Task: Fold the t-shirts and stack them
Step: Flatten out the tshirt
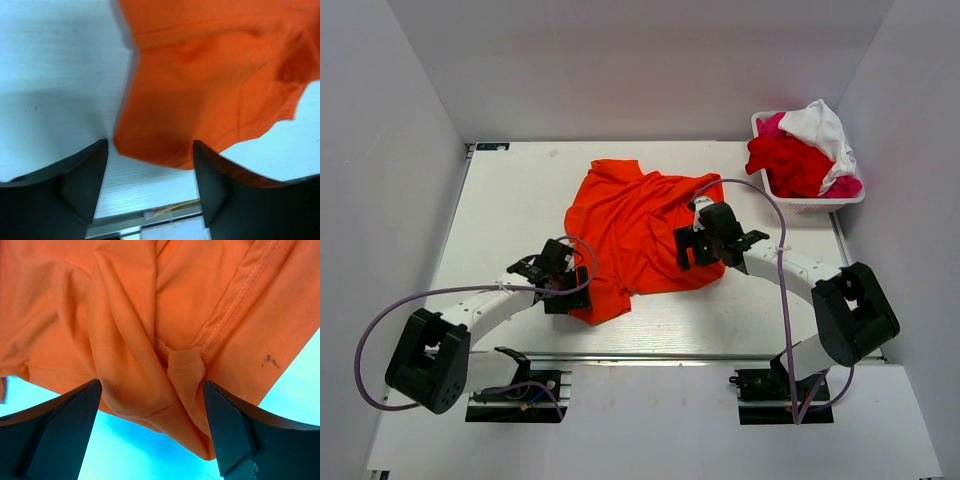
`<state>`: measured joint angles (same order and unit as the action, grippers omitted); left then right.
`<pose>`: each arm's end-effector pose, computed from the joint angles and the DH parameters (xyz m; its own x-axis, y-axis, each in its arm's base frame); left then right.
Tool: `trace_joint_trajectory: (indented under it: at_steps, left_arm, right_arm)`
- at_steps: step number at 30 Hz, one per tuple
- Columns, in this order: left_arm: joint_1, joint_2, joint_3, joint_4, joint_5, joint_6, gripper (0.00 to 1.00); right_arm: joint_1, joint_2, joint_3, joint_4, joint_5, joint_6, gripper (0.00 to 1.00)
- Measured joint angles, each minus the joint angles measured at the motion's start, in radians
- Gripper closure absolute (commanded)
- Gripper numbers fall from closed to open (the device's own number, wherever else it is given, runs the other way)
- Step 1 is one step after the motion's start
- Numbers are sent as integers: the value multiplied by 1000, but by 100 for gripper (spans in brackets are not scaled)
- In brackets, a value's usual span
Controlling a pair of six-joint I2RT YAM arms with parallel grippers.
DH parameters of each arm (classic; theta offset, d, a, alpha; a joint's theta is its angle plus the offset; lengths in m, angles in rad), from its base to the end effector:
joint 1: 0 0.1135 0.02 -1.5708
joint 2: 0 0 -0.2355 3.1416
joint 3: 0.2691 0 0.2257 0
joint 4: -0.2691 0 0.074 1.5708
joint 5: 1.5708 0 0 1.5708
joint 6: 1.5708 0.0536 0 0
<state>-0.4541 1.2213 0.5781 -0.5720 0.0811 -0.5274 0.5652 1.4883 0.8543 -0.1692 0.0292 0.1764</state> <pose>0.1723 -0.0889 0.1328 -0.9608 -0.0892 -0.2626 -0.0243 0.9703 -0.2408 0.2542 0.1594 0.1759 -0.6892 -0.2294 -0.6873 -0.4035 0.9094 0.1012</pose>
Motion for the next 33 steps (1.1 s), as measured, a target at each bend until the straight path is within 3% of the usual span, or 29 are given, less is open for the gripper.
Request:
trace_joint_trajectory:
  at_steps: [6,8,9,11,15,21,22,23,33]
  left_arm:
    - [-2,44,9,48,-23,-22,36]
    - [-5,56,10,72,-30,-27,50]
    - [-7,65,11,83,-33,-31,63]
    - [-12,86,11,111,-40,-32,100]
    - [-19,96,9,145,-31,-34,100]
    - [-26,72,-10,164,-33,-27,100]
    - [-27,64,-14,163,-33,-26,100]
    - [-27,56,-17,158,-37,-22,100]
    - [-28,-30,-1,105,-78,-11,100]
  right_arm:
    - [-4,0,0,13,-29,-1,12]
    - [-5,0,0,14,-39,-2,12]
    - [-6,-1,-1,14,-45,-3,12]
    - [-6,-1,-2,14,-55,-5,16]
    - [-7,-1,-2,14,-60,-10,23]
    - [-8,13,-2,14,-56,-23,56]
    - [-8,21,-2,14,-54,-22,65]
    - [-9,29,-2,14,-51,-22,99]
    - [-9,-26,-6,13,95,30,100]
